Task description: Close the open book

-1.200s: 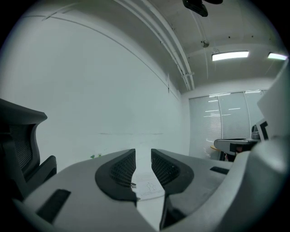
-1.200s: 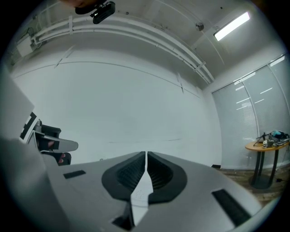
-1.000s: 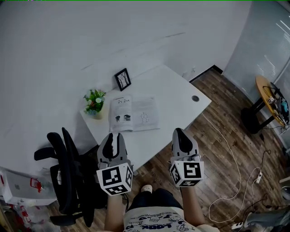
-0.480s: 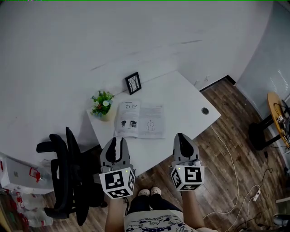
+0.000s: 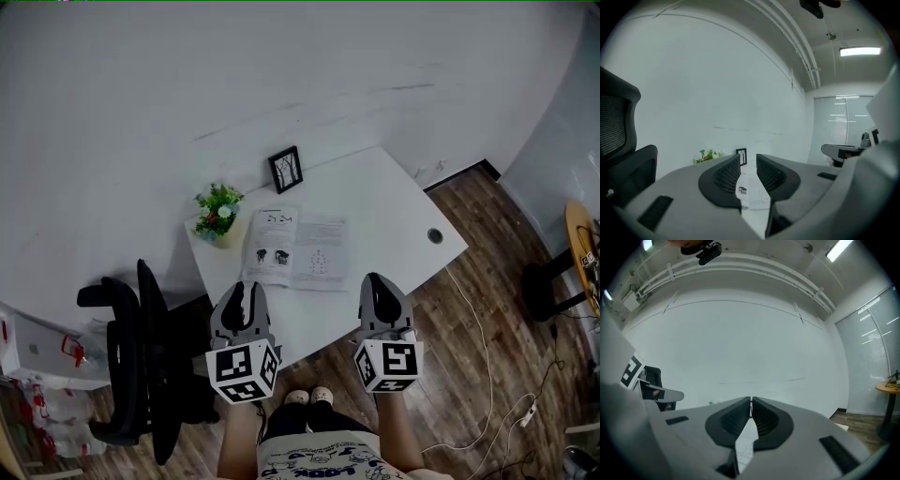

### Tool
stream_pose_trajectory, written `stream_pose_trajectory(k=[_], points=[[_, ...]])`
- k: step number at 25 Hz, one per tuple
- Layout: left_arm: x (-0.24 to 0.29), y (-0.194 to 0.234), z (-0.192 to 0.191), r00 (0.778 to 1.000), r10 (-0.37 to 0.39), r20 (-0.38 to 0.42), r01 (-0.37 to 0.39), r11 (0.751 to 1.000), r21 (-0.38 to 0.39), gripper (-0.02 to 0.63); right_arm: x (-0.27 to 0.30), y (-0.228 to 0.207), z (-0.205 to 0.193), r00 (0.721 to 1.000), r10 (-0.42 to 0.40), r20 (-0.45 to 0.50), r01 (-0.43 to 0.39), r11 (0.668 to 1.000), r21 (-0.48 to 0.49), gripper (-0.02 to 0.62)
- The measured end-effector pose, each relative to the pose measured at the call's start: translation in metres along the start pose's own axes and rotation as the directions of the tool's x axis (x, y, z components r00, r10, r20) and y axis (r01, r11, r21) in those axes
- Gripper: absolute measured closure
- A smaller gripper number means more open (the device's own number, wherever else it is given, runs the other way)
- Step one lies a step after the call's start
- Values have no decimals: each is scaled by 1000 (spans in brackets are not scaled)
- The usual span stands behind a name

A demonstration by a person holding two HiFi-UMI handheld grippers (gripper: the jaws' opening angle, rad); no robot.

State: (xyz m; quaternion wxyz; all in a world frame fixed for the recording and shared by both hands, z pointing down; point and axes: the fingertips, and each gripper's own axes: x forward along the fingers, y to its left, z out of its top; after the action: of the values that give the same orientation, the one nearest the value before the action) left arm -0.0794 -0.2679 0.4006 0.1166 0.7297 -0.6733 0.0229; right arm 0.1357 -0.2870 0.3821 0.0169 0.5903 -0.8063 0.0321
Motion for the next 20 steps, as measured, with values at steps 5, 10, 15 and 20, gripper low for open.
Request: stream_pose_trajectory(k=[5,10,15,20], points=[[18,7,-18,999,-8,-50,4,997,-82,518,12,-4,-7,1000,3,-17,-3,1000,2,560],[33,11,-33,996,-28,-84,14,987,-159,518,21,-8,-14,999,6,-36,-6,1000,2,560],[49,14,-53,990,-48,-133,15,972,-236,511,29,-12,-22,998,2,-55,-2,1000,1,560],[65,20,-77,981,-72,-182,8,944,-329,497,38,-14,-24,998,3,-61,-3,1000,3,560]])
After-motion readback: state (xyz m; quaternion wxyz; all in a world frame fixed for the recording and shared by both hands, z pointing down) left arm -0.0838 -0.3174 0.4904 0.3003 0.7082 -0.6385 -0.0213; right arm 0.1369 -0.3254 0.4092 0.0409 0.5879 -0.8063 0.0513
